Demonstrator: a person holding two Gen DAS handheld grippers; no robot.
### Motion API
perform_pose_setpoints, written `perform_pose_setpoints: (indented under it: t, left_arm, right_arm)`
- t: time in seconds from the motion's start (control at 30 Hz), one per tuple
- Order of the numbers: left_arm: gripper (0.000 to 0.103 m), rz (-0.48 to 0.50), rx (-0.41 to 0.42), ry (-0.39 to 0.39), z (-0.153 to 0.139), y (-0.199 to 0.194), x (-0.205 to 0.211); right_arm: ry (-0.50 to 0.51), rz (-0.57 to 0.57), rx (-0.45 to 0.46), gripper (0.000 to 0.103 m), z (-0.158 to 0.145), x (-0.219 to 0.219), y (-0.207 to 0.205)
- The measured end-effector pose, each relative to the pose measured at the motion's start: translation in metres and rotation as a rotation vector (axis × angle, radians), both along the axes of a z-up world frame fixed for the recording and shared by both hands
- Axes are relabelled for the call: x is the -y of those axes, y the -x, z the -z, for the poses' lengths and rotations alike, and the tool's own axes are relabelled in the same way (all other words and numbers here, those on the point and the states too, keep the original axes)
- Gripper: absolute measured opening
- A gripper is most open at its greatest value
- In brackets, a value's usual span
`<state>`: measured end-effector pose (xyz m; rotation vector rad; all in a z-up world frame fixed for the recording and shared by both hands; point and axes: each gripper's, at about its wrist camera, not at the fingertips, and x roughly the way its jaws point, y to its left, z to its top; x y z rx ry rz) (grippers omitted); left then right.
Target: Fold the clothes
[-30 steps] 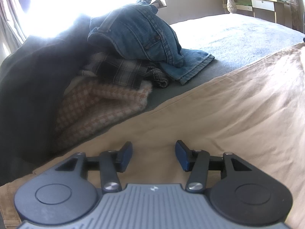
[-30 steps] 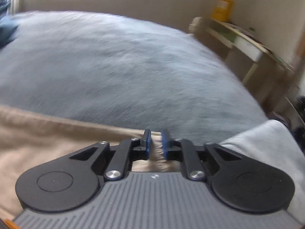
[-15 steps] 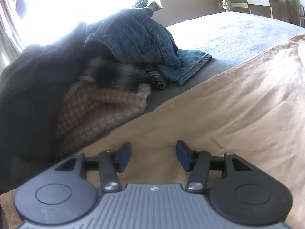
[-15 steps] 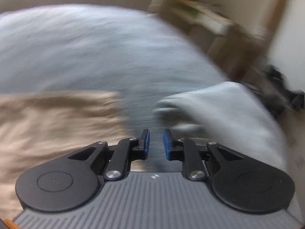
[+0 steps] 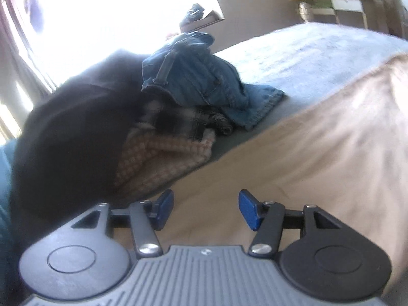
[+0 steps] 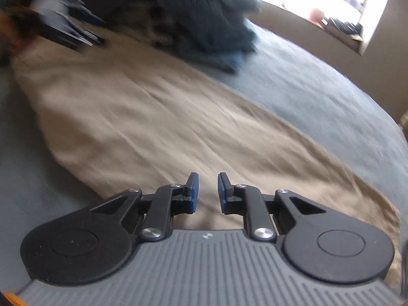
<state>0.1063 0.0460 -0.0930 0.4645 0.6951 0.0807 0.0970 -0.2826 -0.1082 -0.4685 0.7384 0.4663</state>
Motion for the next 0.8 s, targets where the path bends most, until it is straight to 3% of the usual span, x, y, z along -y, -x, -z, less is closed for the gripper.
perform_pose_setpoints:
  t: [0.07, 0.23, 0.33, 0.43, 0.53, 0.63, 0.7, 0.8]
  left_arm:
    - [0.059, 0.016, -0.019, -0.047, 0.004, 0.017, 0.000]
    - [0.058, -0.087, -0.077, -0.054, 0.010, 0.045, -0.029]
    - [0.057, -0.151, -0.068, -0.015, 0.003, 0.060, -0.045]
    - [0.057, -0.135, -0.045, 0.022, -0.006, 0.076, -0.043]
    - [0.057, -0.052, -0.033, 0.041, -0.004, 0.090, -0.025]
    - [0.053, -0.007, -0.074, 0.053, 0.009, 0.098, -0.011]
    - [0.053, -0.009, -0.082, 0.056, 0.016, 0.100, -0.010]
    - [0.057, -0.048, -0.093, 0.127, 0.019, 0.100, -0.022]
  right_arm:
    - [0.000, 0.161, -0.007, 0.017, 0.011, 0.040, -0.010]
    - [-0.180, 0.816, 0.024, 0.020, -0.007, 0.189, -0.019]
    - [-0.274, 0.931, 0.051, 0.022, -0.021, 0.213, 0.009]
    - [-0.315, 0.803, 0.051, 0.022, -0.030, 0.175, 0.031]
    - [-0.346, 0.576, 0.042, 0.022, -0.040, 0.110, 0.031]
    - [-0.355, 0.313, 0.021, 0.021, -0.045, 0.033, 0.021]
    - [-0.341, 0.152, 0.015, 0.021, -0.044, -0.021, 0.015]
    - [-0.300, 0.000, -0.016, 0.021, -0.032, -0.079, 0.019]
